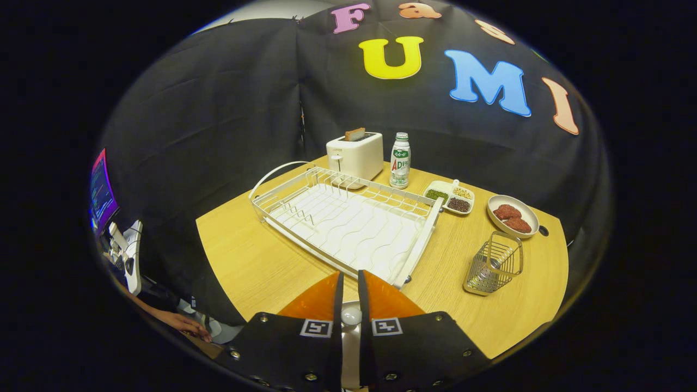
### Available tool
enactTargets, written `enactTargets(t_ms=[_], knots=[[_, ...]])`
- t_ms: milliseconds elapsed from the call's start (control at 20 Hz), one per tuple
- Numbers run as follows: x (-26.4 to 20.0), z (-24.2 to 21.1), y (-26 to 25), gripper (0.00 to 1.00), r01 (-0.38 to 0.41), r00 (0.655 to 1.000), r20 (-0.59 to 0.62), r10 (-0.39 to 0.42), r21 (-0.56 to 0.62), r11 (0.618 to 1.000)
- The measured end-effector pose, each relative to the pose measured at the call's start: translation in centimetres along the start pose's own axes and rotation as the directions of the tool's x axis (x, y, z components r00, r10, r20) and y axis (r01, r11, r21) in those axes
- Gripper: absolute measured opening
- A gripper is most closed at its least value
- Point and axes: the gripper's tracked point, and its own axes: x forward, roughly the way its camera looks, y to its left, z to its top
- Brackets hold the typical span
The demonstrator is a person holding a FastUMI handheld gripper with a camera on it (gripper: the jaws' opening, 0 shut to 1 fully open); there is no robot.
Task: Take the plate from the dish rack, then take the spoon from the basket and place it into the plate.
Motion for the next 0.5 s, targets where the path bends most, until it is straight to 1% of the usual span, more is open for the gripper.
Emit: enactTargets(t_ms=[150, 200, 250, 300, 500], knots=[[0.0, -0.3, -0.5, 0.12, -0.009, 1.0, -0.002, 0.009, 0.014, 1.0], [-0.1, -0.3, -1.0, 0.12, 0.0, 1.0, -0.001, 0.0, 0.02, 1.0], [-0.1, -0.6, -1.5, 0.17, 0.007, 1.0, -0.012, -0.007, 0.026, 1.0], [-0.2, -0.7, -1.6, 0.16, 0.005, 1.0, -0.012, -0.005, 0.035, 0.999], [-1.7, -0.2, -4.3, 0.19, 0.081, 0.996, 0.029, -0.082, 0.05, 0.995]])
